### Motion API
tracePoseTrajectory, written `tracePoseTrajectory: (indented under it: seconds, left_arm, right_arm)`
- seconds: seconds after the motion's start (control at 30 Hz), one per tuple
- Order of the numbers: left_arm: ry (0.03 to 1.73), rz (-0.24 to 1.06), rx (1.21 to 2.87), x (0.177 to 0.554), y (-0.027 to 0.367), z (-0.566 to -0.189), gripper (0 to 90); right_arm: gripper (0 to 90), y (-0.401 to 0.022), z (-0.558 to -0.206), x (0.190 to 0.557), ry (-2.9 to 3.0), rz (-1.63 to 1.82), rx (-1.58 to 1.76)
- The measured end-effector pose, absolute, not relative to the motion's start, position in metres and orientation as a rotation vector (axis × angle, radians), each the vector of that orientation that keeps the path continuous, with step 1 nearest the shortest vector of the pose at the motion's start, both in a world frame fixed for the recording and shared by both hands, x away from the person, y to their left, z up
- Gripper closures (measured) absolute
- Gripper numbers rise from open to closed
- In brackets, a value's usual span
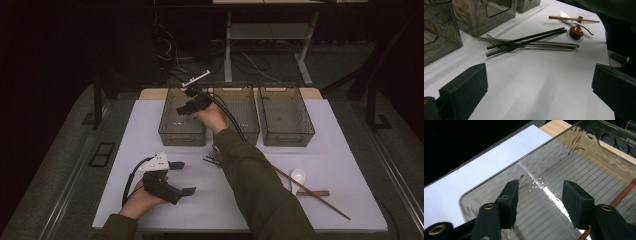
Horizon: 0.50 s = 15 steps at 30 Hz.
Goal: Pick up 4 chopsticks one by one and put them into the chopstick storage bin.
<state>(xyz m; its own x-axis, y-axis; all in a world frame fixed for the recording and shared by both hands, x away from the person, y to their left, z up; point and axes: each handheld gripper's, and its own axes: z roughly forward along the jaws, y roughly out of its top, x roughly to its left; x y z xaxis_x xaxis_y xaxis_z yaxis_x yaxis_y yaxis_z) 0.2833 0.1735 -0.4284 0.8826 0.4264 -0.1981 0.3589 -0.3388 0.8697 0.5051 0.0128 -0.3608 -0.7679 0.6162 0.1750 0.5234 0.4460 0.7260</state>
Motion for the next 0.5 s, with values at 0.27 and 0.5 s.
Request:
tracePoseTrajectory:
  seconds: [0.27,0.5]
  left_arm:
    - [0.580,0.086,1.968,0.284,0.173,-0.430,0.0]
    - [0.592,0.097,1.964,0.283,0.174,-0.429,0.0]
  right_arm:
    - [36.6,-0.008,-0.348,0.495,2.607,1.249,0.940]
    - [32.0,-0.026,-0.337,0.476,2.614,1.284,0.872]
